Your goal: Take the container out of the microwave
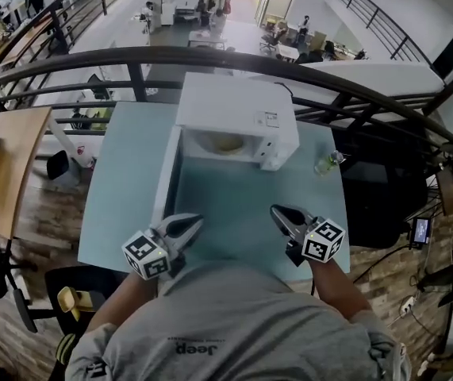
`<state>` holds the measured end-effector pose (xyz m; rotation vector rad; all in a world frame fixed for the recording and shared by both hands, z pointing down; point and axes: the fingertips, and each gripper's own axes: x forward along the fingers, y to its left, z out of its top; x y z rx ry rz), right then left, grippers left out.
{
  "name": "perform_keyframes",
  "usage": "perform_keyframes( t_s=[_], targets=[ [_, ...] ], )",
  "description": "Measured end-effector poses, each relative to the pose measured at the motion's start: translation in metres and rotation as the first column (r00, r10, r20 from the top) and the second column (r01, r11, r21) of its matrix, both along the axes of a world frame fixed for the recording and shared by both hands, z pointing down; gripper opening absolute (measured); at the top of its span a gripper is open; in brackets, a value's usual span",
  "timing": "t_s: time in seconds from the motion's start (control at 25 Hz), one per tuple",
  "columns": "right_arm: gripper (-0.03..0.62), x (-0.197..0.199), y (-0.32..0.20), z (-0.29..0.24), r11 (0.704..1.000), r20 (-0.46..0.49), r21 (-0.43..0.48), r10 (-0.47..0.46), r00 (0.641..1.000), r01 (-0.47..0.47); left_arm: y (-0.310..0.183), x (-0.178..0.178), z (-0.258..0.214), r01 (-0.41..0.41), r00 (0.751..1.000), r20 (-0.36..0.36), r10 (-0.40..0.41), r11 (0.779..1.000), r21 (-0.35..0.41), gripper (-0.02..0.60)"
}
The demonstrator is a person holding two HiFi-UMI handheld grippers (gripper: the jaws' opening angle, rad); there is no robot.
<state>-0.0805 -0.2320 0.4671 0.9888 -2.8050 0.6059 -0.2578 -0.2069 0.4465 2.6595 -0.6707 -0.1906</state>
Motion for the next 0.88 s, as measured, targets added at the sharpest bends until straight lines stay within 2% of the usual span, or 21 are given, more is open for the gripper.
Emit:
perform_keyframes(
  t_s=[0.2, 0.48, 0.56, 0.72, 0.88],
  targets=[
    [0.005, 0.020, -0.003, 0.009, 0.994, -0.035, 0.018, -0.107, 0.994, 0.108, 0.001, 0.023, 0.006, 0.097, 0.995, 0.024, -0.097, 0.995, 0.002, 0.026],
    [0.005, 0.060, -0.011, 0.026, 0.971, -0.103, 0.032, -0.232, 0.967, 0.236, -0.004, 0.060, 0.015, 0.265, 0.964, -0.013, -0.266, 0.963, -0.049, 0.026],
    [0.005, 0.067, -0.016, 0.026, 0.963, -0.133, 0.053, -0.256, 0.957, 0.265, -0.007, 0.075, 0.019, 0.279, 0.959, -0.023, -0.282, 0.957, -0.076, 0.026],
    [0.005, 0.077, -0.032, 0.026, 0.957, -0.159, 0.081, -0.262, 0.952, 0.277, -0.014, 0.105, 0.027, 0.259, 0.965, -0.011, -0.262, 0.961, -0.098, 0.026],
    [0.005, 0.070, -0.052, 0.029, 0.958, -0.188, 0.097, -0.250, 0.950, 0.271, -0.026, 0.110, 0.029, 0.248, 0.969, 0.013, -0.248, 0.965, -0.087, 0.026]
  ],
)
